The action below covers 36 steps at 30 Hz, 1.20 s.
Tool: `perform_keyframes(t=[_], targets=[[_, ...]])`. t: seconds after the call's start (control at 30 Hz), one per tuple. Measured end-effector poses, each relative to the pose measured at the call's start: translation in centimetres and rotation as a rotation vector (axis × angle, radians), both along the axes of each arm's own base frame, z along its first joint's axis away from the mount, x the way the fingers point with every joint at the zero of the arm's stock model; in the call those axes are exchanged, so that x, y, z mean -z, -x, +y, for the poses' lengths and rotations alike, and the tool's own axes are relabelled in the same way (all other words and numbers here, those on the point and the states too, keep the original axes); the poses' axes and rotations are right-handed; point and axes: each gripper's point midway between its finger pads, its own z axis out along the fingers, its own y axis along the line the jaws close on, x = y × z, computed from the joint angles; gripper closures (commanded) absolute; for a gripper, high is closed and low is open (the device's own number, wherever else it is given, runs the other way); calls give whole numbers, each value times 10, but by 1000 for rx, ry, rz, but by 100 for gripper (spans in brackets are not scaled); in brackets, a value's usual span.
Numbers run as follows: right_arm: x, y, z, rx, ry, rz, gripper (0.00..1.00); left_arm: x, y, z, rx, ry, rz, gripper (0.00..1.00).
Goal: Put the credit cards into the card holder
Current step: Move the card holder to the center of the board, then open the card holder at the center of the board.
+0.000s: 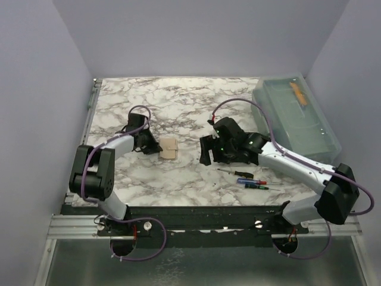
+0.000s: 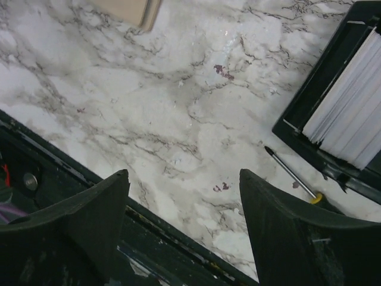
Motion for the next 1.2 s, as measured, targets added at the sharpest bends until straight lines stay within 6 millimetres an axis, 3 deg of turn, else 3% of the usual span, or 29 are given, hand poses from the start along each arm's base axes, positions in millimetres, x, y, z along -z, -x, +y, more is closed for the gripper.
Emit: perform_keyframes(t=[0.13,0.2,0.27,0.33,0.43,0.5,0.7,1.2], targets=[[29,-13,20,15,5,37,32,-3,54,-3,-8,61,47,89],[45,-22,33,21,-2,59,33,-7,69,-3,-18,81,53,79],[61,-28,46,25,-19,80,46,-15,76,-4,-22,97,40,75],[75,-33,59,27,-41,100,56,-24,77,-6,-29,117,16,73],[87,-45,82,26,-85,122,59,-30,76,-9,-27,141,3,64],[88,-54,99,19,-119,117,62,-27,78,-10,-26,145,14,55],[95,-70,132,-18,-183,112,69,-6,97,-4,-42,137,72,40],[110,-63,142,-44,-183,133,74,-13,87,-13,-35,285,-12,36]])
